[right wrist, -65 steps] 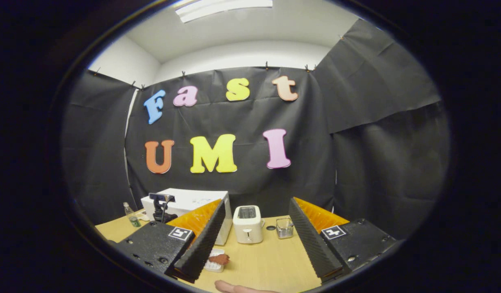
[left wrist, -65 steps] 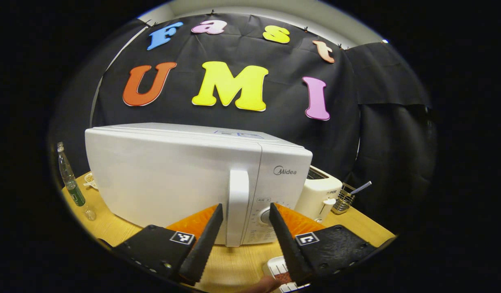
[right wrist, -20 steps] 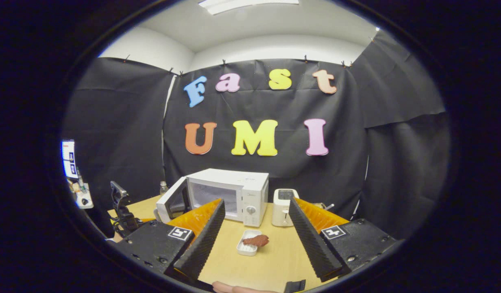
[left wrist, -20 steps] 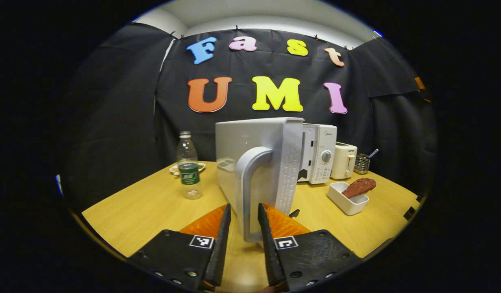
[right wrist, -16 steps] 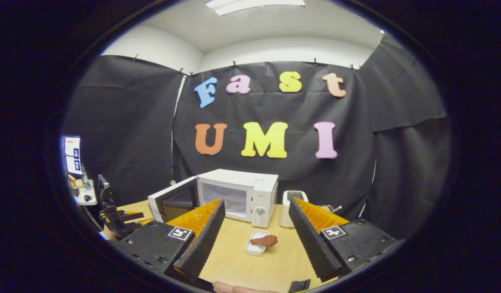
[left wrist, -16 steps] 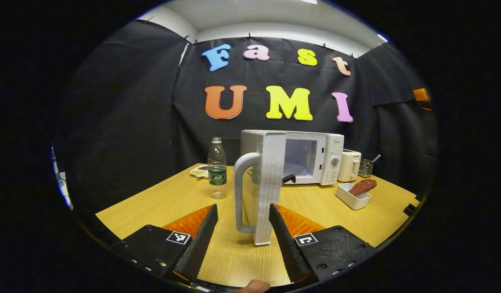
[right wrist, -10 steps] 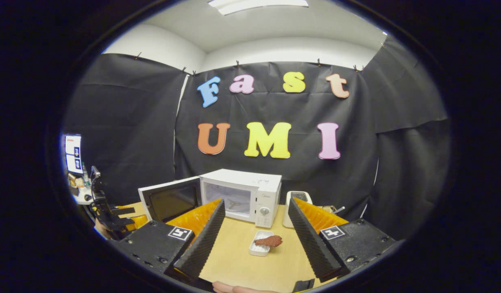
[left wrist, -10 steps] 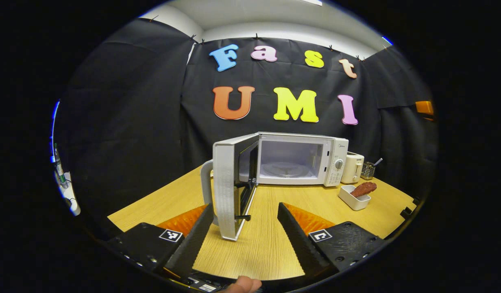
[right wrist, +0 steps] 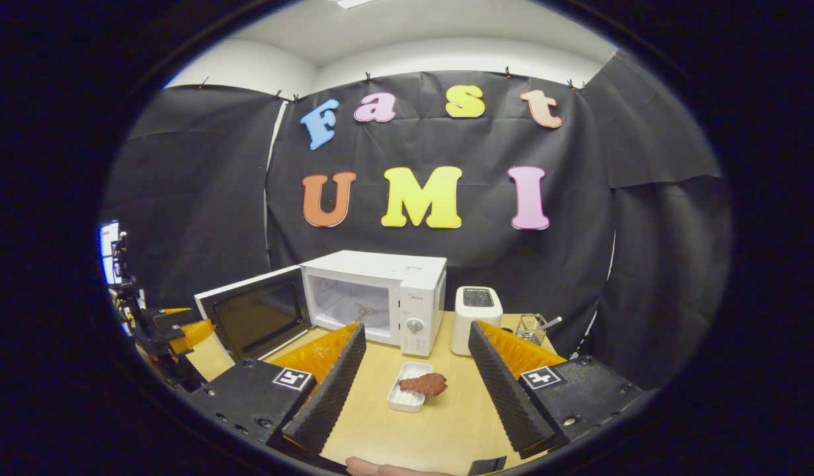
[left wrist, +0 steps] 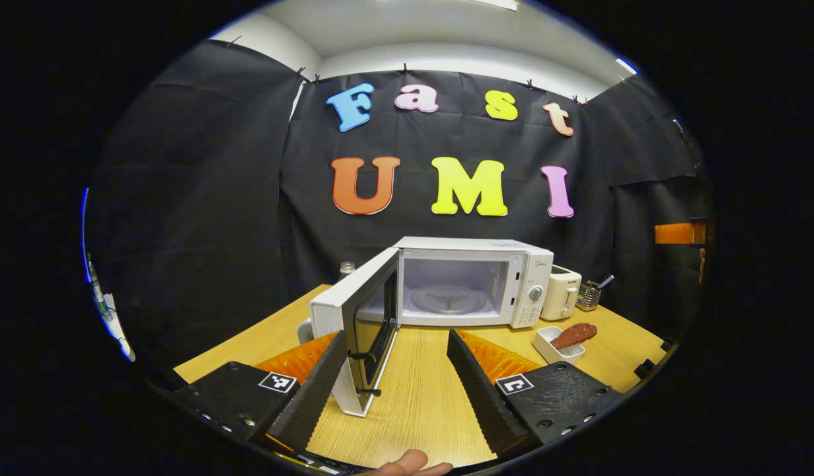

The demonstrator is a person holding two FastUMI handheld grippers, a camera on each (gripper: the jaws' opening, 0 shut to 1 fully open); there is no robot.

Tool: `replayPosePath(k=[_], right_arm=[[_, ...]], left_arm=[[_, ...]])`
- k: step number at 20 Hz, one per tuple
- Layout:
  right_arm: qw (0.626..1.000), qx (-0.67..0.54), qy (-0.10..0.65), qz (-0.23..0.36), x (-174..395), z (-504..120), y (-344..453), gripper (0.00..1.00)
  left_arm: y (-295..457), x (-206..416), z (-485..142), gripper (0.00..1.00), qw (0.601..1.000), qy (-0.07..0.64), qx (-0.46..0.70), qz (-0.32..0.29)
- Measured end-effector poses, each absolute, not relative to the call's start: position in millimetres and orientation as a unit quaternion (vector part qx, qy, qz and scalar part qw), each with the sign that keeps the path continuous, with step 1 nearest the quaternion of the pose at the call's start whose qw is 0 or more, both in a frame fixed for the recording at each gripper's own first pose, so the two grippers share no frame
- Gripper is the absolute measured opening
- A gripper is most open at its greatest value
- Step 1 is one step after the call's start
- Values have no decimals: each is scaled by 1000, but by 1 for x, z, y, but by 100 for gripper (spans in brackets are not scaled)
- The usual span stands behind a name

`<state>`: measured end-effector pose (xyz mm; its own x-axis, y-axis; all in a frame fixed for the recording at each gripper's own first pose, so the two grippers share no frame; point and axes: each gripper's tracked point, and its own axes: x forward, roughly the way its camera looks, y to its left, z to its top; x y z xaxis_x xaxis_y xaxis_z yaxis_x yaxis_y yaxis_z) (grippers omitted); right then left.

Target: Open the microwave oven with the left hand, put the food in, and close the microwave oven.

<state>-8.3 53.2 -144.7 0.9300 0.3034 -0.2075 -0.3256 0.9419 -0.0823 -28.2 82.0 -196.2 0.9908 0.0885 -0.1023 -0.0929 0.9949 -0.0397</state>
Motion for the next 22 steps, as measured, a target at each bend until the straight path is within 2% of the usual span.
replayPosePath(k=[5,11,12,14,15,16,17,18,21,22], right_arm=[[974,-53,161,147,38,-180,27,100],[953,-32,248,173,81,-221,11,100],[947,-27,266,178,88,-232,9,91],[932,-8,306,194,100,-256,10,91],[923,5,327,203,105,-269,11,100],[913,22,347,214,111,-280,14,91],[902,41,366,226,115,-293,19,91],[890,57,386,235,120,-306,22,97],[847,107,444,271,125,-338,35,89],[831,127,460,286,123,-345,40,75]], left_arm=[[44,-6,-140,94,999,24,-19,19],[26,9,-78,94,1000,1,-15,25],[24,12,-71,94,1000,-2,-17,26],[21,16,-59,94,1000,-12,-16,25],[21,18,-54,94,999,-18,-13,27],[20,19,-50,94,999,-22,-8,28],[20,21,-47,94,999,-25,-4,29],[19,23,-44,94,999,-28,-1,30],[15,29,-44,94,999,-32,4,30],[14,32,-46,94,999,-30,6,30]])
